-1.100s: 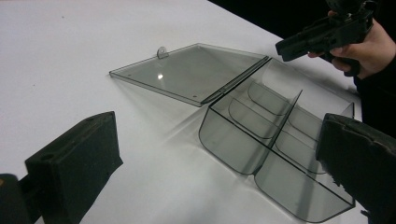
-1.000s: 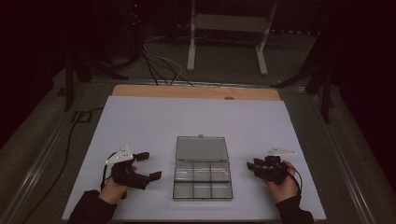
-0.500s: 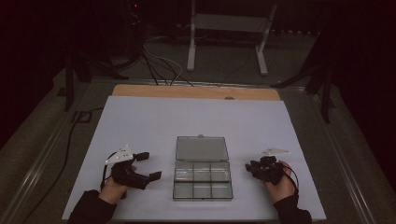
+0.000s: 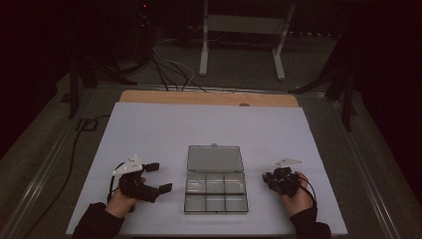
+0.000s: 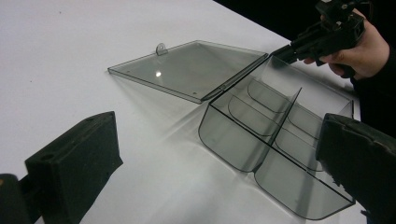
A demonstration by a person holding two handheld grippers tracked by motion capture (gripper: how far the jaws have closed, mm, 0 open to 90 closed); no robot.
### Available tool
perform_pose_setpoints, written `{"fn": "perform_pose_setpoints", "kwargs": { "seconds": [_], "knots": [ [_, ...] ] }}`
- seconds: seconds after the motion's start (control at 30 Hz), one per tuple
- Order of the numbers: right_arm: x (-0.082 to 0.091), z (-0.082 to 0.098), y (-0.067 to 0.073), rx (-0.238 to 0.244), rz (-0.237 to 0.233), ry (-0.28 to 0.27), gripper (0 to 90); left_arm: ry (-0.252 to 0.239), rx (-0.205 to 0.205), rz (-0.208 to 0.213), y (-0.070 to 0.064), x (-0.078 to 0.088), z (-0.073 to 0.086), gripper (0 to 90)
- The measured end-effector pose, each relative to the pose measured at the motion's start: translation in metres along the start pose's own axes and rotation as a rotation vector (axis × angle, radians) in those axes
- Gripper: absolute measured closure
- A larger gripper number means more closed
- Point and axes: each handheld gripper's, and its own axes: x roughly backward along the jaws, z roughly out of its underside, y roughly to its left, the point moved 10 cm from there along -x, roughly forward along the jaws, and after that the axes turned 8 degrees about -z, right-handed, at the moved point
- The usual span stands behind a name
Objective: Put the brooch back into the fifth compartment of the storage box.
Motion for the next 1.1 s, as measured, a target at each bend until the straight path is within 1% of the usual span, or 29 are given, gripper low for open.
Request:
{"fn": "perform_pose_setpoints", "kwargs": {
  "seconds": [0.07,0.1,0.2,0.33,0.47,0.67,0.83,0.97,1.1],
  "knots": [
    [0.000,0.000,0.000,0.001,0.008,0.003,82.1,0.001,-0.001,0.000,0.000,0.000,0.000,1.0],
    [0.000,0.000,-0.001,0.003,0.014,0.006,84.8,0.000,-0.001,0.001,0.000,0.000,0.000,1.0],
    [0.000,0.000,0.000,0.000,0.021,0.007,85.4,0.001,-0.001,-0.001,0.000,0.000,0.000,1.0],
    [0.001,0.000,0.000,-0.005,0.019,0.000,85.6,0.002,-0.001,0.000,0.000,0.000,0.000,1.0],
    [0.007,-0.005,0.000,-0.009,0.016,-0.035,85.7,0.001,-0.002,-0.001,0.000,0.000,0.000,0.9],
    [0.010,-0.005,-0.003,-0.022,0.008,-0.037,85.7,0.003,-0.006,-0.002,0.000,0.000,0.000,1.0],
    [0.015,-0.009,-0.005,-0.028,0.009,-0.054,85.7,0.003,-0.003,-0.002,0.000,0.000,0.000,1.0],
    [0.018,-0.012,-0.005,-0.031,-0.002,-0.064,85.7,0.002,-0.004,-0.002,0.000,0.000,0.000,1.0],
    [0.021,-0.016,-0.003,-0.023,-0.011,-0.076,85.7,0.005,-0.004,-0.004,0.000,-0.001,0.001,1.0]
  ]
}}
